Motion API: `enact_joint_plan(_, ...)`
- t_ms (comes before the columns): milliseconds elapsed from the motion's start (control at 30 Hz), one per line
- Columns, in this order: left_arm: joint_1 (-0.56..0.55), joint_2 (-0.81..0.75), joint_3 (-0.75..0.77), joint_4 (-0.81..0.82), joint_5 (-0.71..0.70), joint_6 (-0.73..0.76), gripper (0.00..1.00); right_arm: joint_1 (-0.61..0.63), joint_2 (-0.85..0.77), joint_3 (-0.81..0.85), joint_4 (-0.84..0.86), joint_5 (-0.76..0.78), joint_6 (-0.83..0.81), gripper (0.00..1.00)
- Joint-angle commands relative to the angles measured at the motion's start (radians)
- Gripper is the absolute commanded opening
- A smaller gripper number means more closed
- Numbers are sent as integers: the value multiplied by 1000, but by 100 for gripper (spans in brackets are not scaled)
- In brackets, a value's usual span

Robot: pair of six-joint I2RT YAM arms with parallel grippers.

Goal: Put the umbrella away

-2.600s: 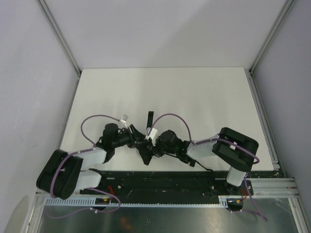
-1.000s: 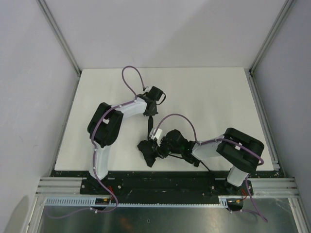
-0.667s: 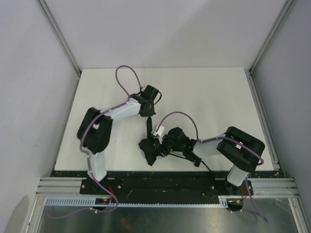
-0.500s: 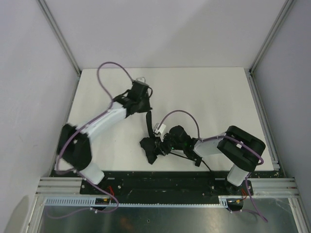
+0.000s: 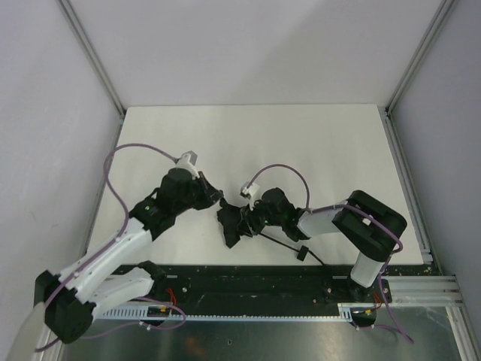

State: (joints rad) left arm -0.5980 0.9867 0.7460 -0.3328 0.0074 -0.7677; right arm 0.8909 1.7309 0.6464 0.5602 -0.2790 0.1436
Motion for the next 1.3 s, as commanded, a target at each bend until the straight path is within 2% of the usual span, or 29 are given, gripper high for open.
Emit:
enact_joint_plan(0,-23,-125,-67,69,17,-42,0,-15,59,62,-153,59,45,0)
enact_joint_plan(233,-73,-229,-227,69,13,-91,0,-54,115,142,-171,144,63,0)
enact_joint_plan(533,-87,-270,-401,69,-33,-153,0,-89,100,162,-131,139,-24,0)
enact_joint_plan(767,-87,-181,-408,88,-56,-151,0,-59,53,162,-79,188,-116,0)
enact_joint_plan(933,-85,-111,-361,98,-77,-123,0,1,-1,162,-58,284,-200,0)
enact_joint_plan(1033,-84,-147,-359,97,-45,-98,0,10,-20,162,-82,306,-249,0)
enact_joint_plan(1067,-84,-184,-369,96,-38,-93,3,9,-20,162,-88,299,-269,0)
enact_joint_plan(1100,-80,-228,-383,96,-30,-91,11,7,-19,162,-94,295,-288,0)
enact_joint_plan(1233,32,-362,-386,83,99,-77,53,-7,-4,162,-112,257,-320,0)
enact_joint_plan(1267,91,-364,-371,75,152,-80,69,-13,-1,162,-112,242,-325,0)
